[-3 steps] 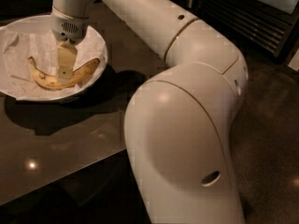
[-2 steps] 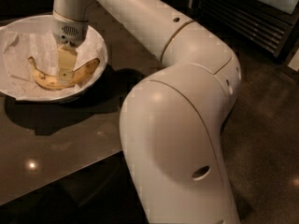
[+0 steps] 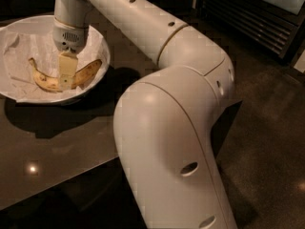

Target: Pick banana from white bowl

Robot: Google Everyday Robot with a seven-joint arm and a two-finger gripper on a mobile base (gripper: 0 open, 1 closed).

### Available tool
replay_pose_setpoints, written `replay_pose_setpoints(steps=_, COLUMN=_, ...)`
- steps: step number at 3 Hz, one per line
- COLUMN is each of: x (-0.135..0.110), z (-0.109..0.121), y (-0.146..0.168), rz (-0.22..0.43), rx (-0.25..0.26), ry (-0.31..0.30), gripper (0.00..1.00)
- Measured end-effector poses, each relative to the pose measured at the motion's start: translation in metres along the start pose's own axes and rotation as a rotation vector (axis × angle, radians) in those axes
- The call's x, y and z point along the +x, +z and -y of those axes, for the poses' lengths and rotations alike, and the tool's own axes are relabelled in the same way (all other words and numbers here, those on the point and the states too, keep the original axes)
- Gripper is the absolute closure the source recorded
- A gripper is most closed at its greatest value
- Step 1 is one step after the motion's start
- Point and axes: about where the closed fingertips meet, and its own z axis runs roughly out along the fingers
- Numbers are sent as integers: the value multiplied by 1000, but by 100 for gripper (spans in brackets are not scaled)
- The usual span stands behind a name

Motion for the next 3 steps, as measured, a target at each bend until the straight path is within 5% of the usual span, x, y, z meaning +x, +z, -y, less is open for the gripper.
replay_pose_setpoints(steps=2, x=-5, z=1, y=17, rz=-19, rx=-35, ry=-13, gripper=26)
replay_pose_setpoints(steps=3, x=-5, z=1, y=17, rz=-20, rx=-35, ry=-13, gripper=44)
